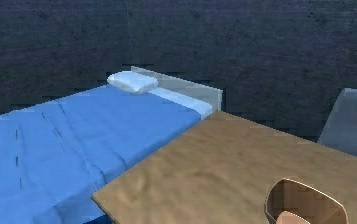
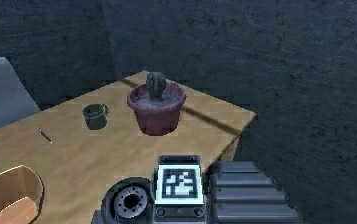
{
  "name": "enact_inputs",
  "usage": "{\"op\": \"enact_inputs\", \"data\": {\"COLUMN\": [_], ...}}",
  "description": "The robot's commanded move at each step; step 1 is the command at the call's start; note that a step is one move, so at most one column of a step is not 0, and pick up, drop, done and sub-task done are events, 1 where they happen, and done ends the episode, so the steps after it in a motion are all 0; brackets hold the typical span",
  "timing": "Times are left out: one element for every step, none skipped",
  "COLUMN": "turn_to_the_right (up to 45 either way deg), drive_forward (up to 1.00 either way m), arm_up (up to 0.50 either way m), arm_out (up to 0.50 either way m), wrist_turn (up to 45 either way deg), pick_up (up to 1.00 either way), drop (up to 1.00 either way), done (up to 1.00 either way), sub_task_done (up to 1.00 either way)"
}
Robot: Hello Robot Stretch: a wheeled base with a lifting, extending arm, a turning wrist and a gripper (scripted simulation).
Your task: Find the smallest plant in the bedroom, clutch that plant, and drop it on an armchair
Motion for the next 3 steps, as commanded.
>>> {"op": "enact_inputs", "data": {"turn_to_the_right": [0.0, 0.0, 0.0], "drive_forward": [0.00, 0.00, 0.00], "arm_up": [0.00, 0.00, 0.00], "arm_out": [0.44, 0.00, 0.00], "wrist_turn": [0.0, 45.0, 45.0], "pick_up": [0.00, 0.00, 0.00], "drop": [0.00, 0.00, 0.00], "done": [0.00, 0.00, 0.00], "sub_task_done": [0.00, 0.00, 0.00]}}
